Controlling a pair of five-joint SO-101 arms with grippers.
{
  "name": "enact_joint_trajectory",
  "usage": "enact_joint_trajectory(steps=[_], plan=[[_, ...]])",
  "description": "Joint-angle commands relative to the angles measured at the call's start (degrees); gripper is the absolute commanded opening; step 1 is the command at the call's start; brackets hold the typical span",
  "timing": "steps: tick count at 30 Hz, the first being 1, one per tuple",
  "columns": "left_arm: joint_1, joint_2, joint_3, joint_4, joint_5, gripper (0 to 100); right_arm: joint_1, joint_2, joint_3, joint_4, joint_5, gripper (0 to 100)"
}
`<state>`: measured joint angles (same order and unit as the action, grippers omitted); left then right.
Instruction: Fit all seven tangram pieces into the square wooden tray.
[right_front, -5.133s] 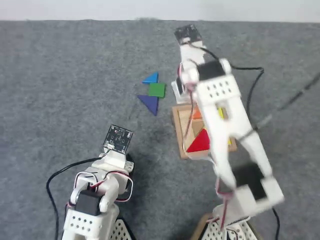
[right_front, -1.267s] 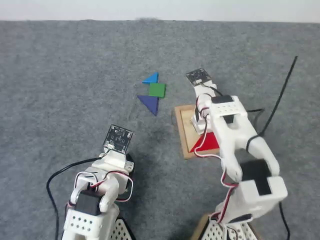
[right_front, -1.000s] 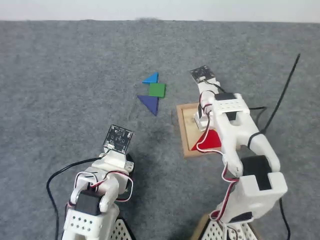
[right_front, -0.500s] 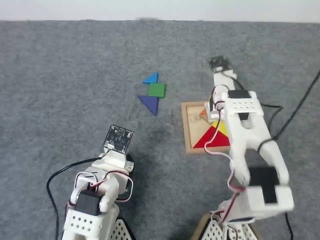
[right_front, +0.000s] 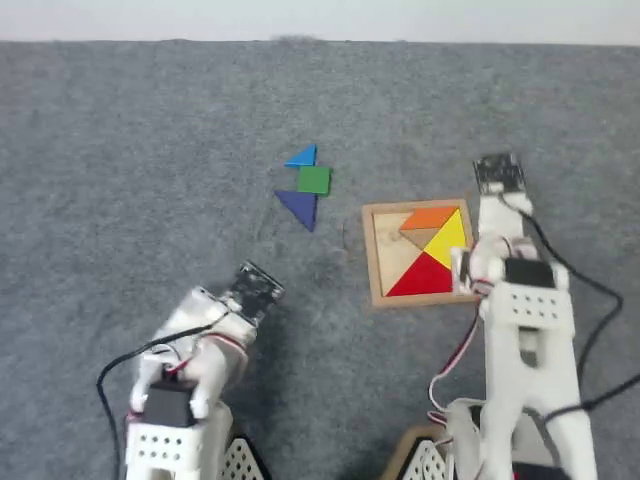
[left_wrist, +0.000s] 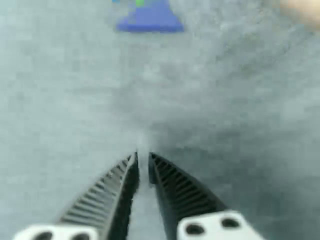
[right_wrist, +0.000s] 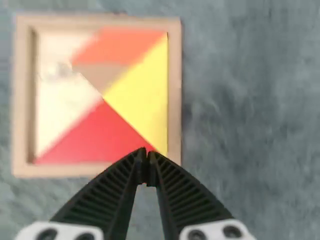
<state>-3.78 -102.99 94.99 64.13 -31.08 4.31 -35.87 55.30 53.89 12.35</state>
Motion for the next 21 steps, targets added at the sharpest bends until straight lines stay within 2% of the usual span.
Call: enact_joint_trajectory(steps=[1, 4, 6, 9, 13, 16, 18, 21], plan=[[-8.9, -0.9, -9.8, -3.7, 4.5, 3, 5.4, -4.7, 2.6, 0.2, 3.0, 0.8], [-13.2, 3.1, -21.1, 3.3, 3.8, 4, 9.0, -6.1, 5.0, 0.2, 3.3, 0.9], [-14.9, 10.5, -30.4, 7.3, 2.3, 4, 10.2, -6.9, 7.1, 0.0, 6.1, 0.9], [-15.4, 28.7, -47.9, 13.3, 2.4, 4, 11.7, -8.4, 12.1, -3.5, 8.5, 0.8], [-14.7, 57.1, -76.0, 26.9, 8.3, 4, 13.8, -11.2, 19.5, -9.4, 8.8, 0.9], [-10.8, 76.2, -95.2, 35.9, 17.2, 5, 13.8, -13.8, 21.5, -8.9, 10.0, 0.9], [-7.1, 85.8, -103.1, 36.4, 22.4, 8, 13.8, -14.6, 22.0, -8.4, 9.9, 0.9], [2.2, 97.0, -108.4, 34.6, 24.7, 13, 13.6, -16.1, 23.5, -8.7, 9.9, 0.9]])
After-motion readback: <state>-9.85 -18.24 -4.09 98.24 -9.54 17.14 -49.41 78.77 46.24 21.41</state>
